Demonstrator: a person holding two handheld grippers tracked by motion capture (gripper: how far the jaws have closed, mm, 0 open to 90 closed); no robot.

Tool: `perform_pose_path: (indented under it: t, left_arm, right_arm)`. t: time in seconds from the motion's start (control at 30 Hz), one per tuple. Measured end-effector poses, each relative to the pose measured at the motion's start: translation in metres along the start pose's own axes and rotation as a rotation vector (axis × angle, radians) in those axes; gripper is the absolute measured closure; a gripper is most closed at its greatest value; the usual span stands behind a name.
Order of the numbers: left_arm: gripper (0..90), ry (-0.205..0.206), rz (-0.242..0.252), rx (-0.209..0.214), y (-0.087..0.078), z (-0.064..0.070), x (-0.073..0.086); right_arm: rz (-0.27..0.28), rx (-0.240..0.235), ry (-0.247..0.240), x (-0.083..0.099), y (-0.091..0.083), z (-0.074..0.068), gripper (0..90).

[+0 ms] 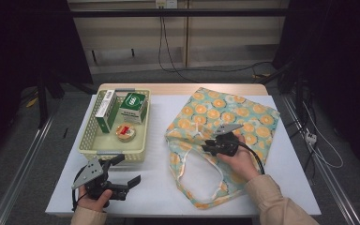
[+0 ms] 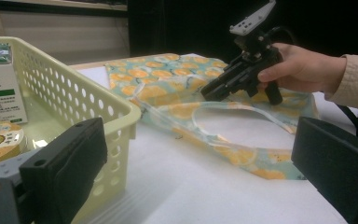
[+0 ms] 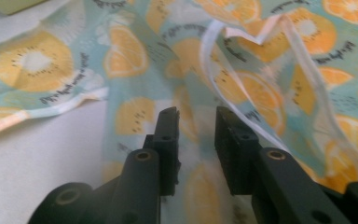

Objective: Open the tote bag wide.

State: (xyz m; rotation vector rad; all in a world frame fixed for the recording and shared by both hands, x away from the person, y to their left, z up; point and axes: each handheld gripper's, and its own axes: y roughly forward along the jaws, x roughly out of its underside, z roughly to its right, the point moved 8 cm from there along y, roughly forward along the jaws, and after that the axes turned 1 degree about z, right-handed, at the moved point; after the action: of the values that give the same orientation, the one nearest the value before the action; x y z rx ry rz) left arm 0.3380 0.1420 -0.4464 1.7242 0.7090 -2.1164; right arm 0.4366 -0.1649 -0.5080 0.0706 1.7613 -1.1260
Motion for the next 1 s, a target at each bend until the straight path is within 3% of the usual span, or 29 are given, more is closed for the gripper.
perform_pose_path:
  t: [0.2,0.27,0.4,0.67,0.73,0.77,0.87,1.0]
  left_arm:
    - [3.0,0.001,0.002,0.002,0.000,0.000,0.000]
    - [3.0,0.000,0.001,0.000,0.000,0.000,0.000]
    - [3.0,0.002,0.000,0.002,0.000,0.000,0.000]
    - [3.0,0.004,-0.003,0.003,0.000,0.000,0.000]
    - [3.0,0.004,-0.005,0.002,0.000,0.000,0.001]
    - [3.0,0.004,-0.004,0.003,0.000,0.000,0.001]
    - [3.0,0.003,-0.002,0.002,0.000,0.000,0.000]
    - [3.0,0.008,0.003,0.002,-0.001,0.001,-0.001]
  right_arm:
    - [-0.031,0.052,0.007,0.009,-0.007,0.015,59.2]
    - [-0.035,0.033,0.001,0.013,-0.007,0.016,54.8]
    - [-0.019,0.037,-0.015,0.016,-0.009,0.019,56.9]
    - [-0.004,0.056,-0.028,0.016,-0.009,0.026,80.2]
    - [-0.005,0.085,-0.048,0.015,-0.008,0.027,88.8]
    - [-0.006,0.096,-0.066,0.015,-0.008,0.027,89.9]
    - [-0.022,0.105,-0.046,0.014,-0.008,0.026,90.0]
    - [-0.042,0.059,-0.031,0.013,-0.011,0.017,90.0]
